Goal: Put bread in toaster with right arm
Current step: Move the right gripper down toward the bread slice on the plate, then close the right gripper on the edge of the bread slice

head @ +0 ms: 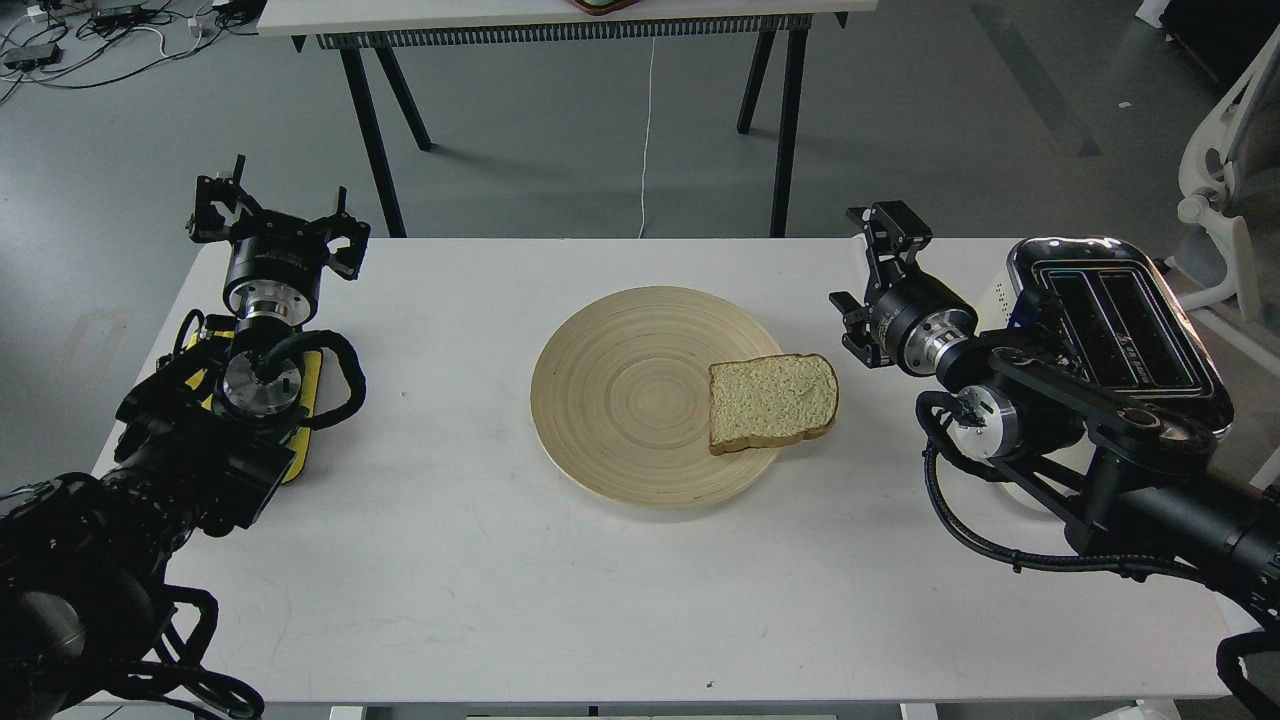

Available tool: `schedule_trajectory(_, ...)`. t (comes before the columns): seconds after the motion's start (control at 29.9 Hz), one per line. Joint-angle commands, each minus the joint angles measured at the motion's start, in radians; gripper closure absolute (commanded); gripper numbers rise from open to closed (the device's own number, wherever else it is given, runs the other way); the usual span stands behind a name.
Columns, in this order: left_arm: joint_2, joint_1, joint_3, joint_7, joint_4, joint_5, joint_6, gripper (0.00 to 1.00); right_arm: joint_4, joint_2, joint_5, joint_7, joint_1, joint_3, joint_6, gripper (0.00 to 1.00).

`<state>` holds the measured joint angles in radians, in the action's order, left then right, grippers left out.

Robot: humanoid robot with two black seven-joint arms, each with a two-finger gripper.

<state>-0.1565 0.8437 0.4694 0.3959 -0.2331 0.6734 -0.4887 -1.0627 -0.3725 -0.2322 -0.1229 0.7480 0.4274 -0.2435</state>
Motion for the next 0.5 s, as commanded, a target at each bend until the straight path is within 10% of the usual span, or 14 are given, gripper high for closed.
schedule_trajectory(0.0, 0.0, 0.0, 0.0, 0.0, 0.0, 0.0, 0.0, 0.0, 0.007, -0.005, -0.001, 0.002, -0.009, -0.059, -0.013, 0.0)
schedule_trajectory(0.47, 0.0, 0.0, 0.0, 0.0, 0.0, 0.0, 0.0, 0.0, 0.012, -0.034, -0.009, 0.003, -0.048, -0.101, -0.031, 0.0)
